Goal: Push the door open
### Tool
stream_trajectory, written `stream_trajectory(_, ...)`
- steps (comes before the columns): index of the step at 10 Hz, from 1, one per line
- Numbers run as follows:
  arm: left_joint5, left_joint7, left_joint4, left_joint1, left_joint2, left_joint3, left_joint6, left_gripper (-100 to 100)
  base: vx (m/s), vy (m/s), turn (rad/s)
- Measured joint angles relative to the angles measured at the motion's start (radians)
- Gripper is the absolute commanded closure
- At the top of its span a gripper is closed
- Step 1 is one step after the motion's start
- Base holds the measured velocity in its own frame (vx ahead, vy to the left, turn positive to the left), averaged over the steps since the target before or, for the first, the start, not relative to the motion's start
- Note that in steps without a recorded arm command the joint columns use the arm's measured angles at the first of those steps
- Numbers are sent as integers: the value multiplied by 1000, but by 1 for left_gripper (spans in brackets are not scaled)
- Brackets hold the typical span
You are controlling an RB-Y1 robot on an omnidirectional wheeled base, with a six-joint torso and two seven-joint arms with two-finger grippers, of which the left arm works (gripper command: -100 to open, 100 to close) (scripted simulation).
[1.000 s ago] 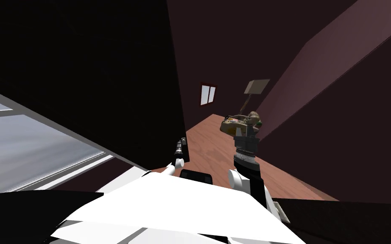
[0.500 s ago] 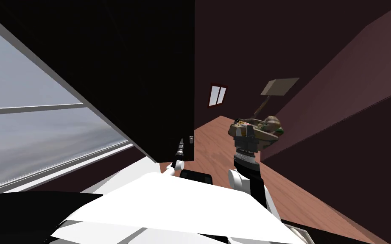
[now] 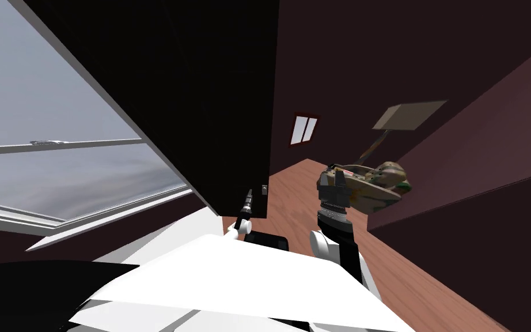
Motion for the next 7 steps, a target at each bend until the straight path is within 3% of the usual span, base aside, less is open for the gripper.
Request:
stream_trajectory(1, -8, -2, -17, 10, -5, -13, 10, -100, -20, -16, 232)
stream_trajectory(4, -28, 13, 3, 4, -27, -43, 5, -100, -22, -26, 130)
stream_trajectory(5, -31, 12, -16, 15, -26, -48, 12, -100, -25, -32, 110)
stream_trajectory(7, -44, 12, -55, 35, -34, -69, 33, -100, -79, -91, 273)
